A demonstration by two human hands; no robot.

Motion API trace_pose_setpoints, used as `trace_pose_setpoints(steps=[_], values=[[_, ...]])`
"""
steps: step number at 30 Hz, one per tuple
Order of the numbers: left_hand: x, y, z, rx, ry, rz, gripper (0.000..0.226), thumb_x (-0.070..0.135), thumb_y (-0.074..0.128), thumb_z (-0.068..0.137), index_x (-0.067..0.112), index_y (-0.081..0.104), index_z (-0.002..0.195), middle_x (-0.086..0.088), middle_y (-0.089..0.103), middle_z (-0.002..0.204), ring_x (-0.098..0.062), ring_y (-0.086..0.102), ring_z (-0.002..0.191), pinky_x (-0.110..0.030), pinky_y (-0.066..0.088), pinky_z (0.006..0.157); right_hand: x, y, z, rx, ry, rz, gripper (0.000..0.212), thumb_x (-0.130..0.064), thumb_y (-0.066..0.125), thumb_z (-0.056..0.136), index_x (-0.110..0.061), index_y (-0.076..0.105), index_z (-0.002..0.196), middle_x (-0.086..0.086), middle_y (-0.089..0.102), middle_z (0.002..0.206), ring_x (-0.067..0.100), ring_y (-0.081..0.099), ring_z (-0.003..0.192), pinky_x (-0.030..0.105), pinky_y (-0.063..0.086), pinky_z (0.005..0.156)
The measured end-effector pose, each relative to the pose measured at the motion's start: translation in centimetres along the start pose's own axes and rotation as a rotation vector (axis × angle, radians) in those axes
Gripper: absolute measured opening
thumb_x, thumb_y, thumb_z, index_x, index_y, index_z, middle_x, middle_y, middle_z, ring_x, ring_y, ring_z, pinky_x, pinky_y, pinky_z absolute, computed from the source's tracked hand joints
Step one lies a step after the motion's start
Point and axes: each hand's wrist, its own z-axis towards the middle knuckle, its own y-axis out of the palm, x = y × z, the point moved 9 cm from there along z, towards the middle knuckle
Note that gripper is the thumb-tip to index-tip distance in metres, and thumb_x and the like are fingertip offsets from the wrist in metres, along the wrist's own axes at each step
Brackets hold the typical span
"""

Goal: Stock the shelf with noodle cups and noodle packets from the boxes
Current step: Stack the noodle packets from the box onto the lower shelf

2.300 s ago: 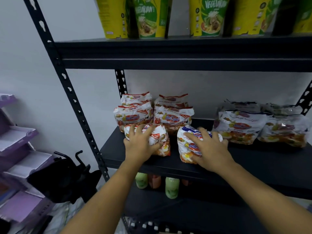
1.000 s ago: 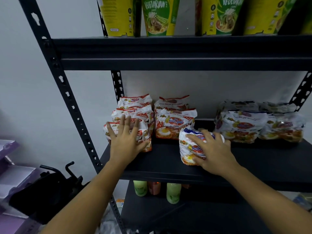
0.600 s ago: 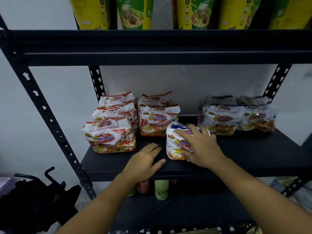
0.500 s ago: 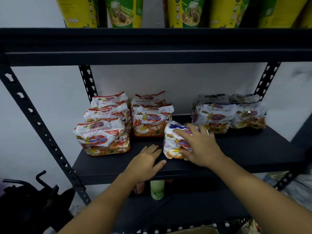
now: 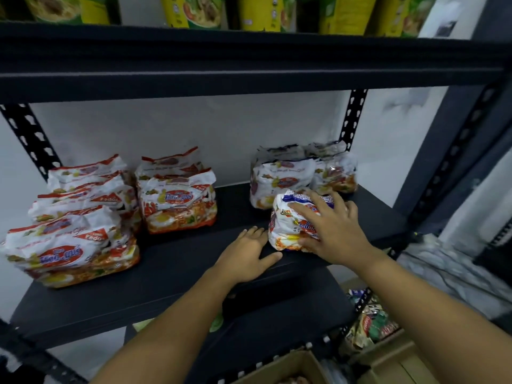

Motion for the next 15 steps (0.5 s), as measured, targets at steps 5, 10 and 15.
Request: trace_pose_setpoints(steps=[5, 10, 15], values=[[3.8, 1.7, 4.6, -0.019, -0.017, 0.024, 0.077, 0.062, 0.045, 0.102, 0.018, 0.026, 0.162, -0.009, 0.029, 0.167, -0.026, 0.018, 0.156, -0.039, 0.012, 0.128, 6.2, 0.9, -0.7, 0.036, 0.077, 0.007, 0.09, -0.062, 0.078, 0.076, -0.049, 0.029, 0.151, 0.017, 0.033, 0.153, 0.043, 0.037, 0.134, 0.058, 0.039, 0.101], [6.1, 3.3, 8.1, -0.04, -0.071, 0.037, 0.084, 0.071, 0.041, 0.098, 0.019, 0.025, 0.163, -0.009, 0.025, 0.168, -0.027, 0.014, 0.157, -0.044, 0.009, 0.129, 11.0, 2.3, -0.1, 0.01, 0.069, 0.008, 0.095, -0.059, 0.078, 0.078, -0.05, 0.022, 0.153, 0.016, 0.037, 0.153, 0.045, 0.031, 0.143, 0.062, 0.036, 0.106], [6.4, 3.9, 8.9, -0.001, -0.164, 0.047, 0.084, 0.073, 0.037, 0.098, 0.023, 0.024, 0.163, 0.0, 0.016, 0.171, -0.018, 0.006, 0.158, -0.039, 0.001, 0.129, 14.7, 4.2, 1.0, 0.017, 0.098, 0.016, 0.095, -0.053, 0.077, 0.082, -0.049, 0.019, 0.156, 0.011, 0.032, 0.159, 0.047, 0.019, 0.149, 0.067, 0.03, 0.108]])
